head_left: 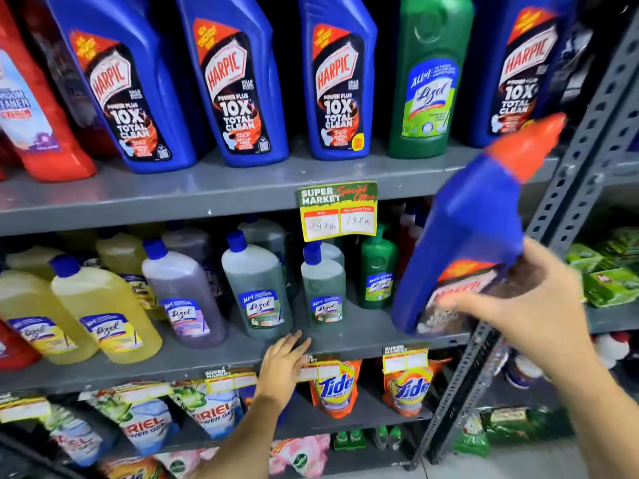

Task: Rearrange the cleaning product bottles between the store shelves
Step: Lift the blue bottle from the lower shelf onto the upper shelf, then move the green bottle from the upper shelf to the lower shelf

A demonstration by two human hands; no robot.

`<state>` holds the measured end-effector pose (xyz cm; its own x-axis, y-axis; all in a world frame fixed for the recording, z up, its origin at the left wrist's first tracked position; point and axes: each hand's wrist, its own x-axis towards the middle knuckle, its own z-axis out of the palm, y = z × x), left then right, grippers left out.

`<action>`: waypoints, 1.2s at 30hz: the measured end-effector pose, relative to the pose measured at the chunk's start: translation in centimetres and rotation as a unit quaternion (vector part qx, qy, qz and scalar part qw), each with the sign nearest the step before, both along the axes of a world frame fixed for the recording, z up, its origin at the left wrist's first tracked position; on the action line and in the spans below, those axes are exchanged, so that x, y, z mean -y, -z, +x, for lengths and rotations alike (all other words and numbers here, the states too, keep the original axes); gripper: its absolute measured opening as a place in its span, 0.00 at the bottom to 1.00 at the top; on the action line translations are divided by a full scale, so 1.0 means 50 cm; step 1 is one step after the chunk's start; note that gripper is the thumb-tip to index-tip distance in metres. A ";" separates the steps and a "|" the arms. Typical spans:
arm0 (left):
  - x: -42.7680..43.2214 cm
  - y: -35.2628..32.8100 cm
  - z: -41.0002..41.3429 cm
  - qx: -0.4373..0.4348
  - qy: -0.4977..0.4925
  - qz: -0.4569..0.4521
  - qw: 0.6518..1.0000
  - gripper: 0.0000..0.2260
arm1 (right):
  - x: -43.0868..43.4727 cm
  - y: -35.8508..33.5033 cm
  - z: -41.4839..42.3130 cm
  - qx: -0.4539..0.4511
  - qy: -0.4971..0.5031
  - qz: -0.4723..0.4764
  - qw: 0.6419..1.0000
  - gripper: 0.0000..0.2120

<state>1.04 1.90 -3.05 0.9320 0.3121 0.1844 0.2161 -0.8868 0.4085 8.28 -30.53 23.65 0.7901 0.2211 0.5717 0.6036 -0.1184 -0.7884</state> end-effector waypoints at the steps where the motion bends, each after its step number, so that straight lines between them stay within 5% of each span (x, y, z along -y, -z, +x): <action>1: -0.002 0.003 0.001 -0.009 0.000 -0.005 1.000 0.17 | -0.012 -0.053 -0.011 0.021 -0.006 0.024 0.999 0.27; 5: -0.009 -0.001 0.004 -0.036 0.015 0.011 0.999 0.17 | -0.099 -0.240 -0.013 0.089 -0.025 0.106 0.990 0.27; 10: -0.011 -0.024 0.011 -0.045 0.028 0.024 0.998 0.19 | -0.257 -0.365 0.040 0.095 0.013 0.030 0.995 0.32; 15: -0.001 -0.031 0.011 -0.065 0.009 0.028 0.997 0.20 | -0.339 -0.347 0.089 0.078 0.086 -0.086 0.990 0.32; 21: 0.011 -0.054 0.004 -0.008 0.003 0.087 0.996 0.20 | -0.354 -0.306 0.105 0.092 0.109 -0.077 0.987 0.32; 30: 0.044 -0.128 -0.005 -0.091 0.048 0.116 0.988 0.20 | -0.337 -0.290 0.110 0.122 0.097 -0.111 0.982 0.43; 33: 0.085 -0.259 -0.007 0.096 0.101 0.147 0.979 0.15 | -0.289 -0.292 0.129 0.149 0.131 -0.021 0.980 0.34; 36: 0.122 -0.440 -0.001 0.412 0.133 0.154 0.888 0.07 | -0.228 -0.309 0.170 0.164 0.207 0.065 0.962 0.20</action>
